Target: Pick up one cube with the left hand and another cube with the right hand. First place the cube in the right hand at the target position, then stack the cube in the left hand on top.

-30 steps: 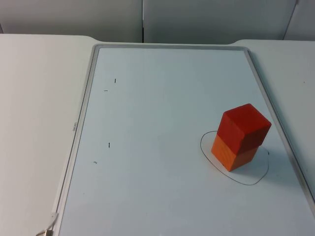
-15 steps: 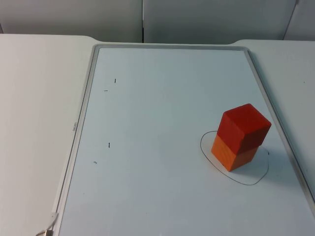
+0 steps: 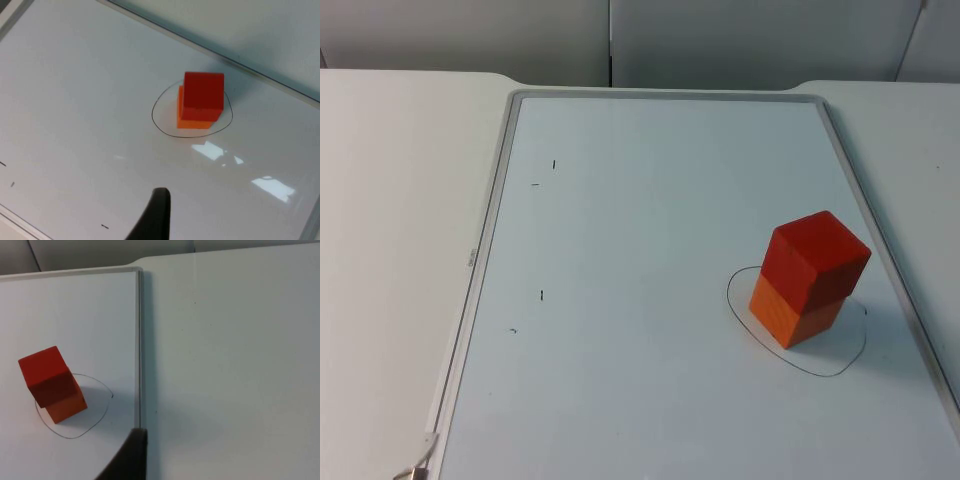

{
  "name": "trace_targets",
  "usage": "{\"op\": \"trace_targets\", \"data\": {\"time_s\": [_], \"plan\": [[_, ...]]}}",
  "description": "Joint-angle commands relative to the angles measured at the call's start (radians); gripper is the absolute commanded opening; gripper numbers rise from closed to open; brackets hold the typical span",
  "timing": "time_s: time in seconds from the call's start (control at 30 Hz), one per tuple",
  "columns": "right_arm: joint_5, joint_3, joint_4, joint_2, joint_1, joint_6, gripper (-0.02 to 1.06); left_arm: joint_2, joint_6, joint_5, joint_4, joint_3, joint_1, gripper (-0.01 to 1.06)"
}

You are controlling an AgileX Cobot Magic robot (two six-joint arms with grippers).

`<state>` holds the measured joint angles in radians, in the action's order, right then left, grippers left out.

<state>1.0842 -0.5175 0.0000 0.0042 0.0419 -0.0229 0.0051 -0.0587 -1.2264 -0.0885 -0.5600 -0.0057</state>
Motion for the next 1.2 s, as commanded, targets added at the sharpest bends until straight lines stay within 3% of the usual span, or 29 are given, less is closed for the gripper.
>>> {"op": "trace_targets", "data": {"time_s": [0.0,0.47,0.63,0.93,1.17], "plan": [[-0.004,0.010,0.000,-0.004,0.008,-0.001,1.04,-0.005,-0.009,0.005,0.003,-0.007,0.037,1.05],[-0.004,0.010,0.000,-0.004,0.008,-0.001,1.04,-0.005,0.000,0.005,0.002,-0.007,0.045,1.05],[-0.004,0.010,0.000,-0.004,0.008,-0.001,1.04,-0.005,0.097,0.005,0.038,-0.007,0.045,1.05],[-0.004,0.010,0.000,-0.004,0.008,-0.001,1.04,-0.005,0.105,0.021,0.058,0.005,0.045,1.05],[-0.004,0.010,0.000,-0.004,0.008,-0.001,1.04,-0.005,0.105,0.021,0.058,0.005,-0.029,1.05]]}}
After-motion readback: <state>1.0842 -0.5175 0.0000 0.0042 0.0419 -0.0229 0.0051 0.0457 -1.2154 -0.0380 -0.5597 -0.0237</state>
